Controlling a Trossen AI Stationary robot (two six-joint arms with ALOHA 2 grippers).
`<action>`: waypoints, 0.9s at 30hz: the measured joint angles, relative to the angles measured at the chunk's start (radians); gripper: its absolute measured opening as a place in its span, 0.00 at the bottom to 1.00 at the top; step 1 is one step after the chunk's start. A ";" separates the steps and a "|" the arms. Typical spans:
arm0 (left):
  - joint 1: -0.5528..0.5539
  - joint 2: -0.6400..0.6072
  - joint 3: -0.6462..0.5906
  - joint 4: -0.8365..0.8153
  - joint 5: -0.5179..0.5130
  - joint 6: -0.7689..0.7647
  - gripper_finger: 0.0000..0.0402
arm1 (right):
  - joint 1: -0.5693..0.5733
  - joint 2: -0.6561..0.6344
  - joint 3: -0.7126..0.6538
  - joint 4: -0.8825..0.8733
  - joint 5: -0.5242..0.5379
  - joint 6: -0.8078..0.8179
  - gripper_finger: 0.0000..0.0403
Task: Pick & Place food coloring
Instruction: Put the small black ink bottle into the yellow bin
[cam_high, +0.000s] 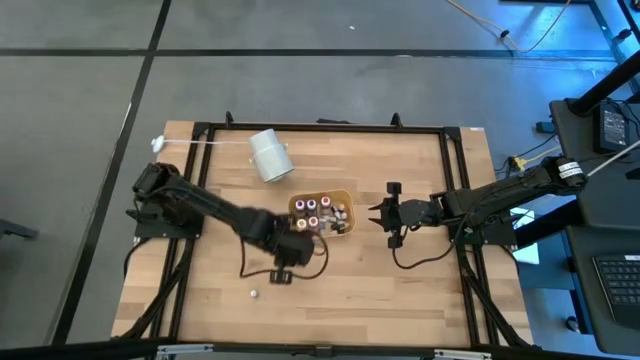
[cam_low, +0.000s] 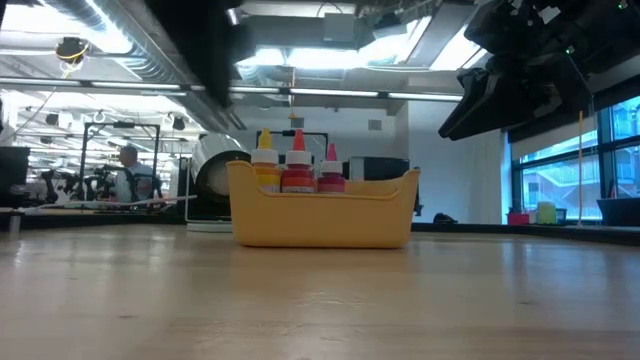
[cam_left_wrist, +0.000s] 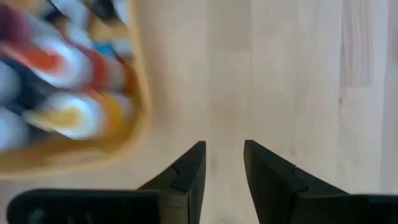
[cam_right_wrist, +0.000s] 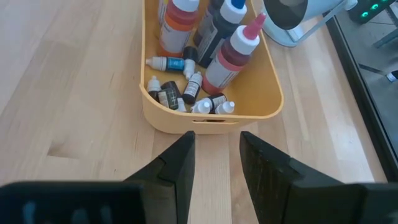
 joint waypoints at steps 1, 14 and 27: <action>-0.020 0.000 -0.021 0.008 0.002 -0.047 0.26 | 0.000 0.000 0.000 0.000 0.000 0.000 0.32; -0.170 0.002 -0.197 0.014 -0.028 -0.586 0.42 | 0.000 0.000 0.000 0.008 0.000 -0.001 0.32; -0.239 0.002 -0.216 0.070 0.068 -0.939 0.54 | 0.000 0.000 0.000 0.008 0.000 0.000 0.32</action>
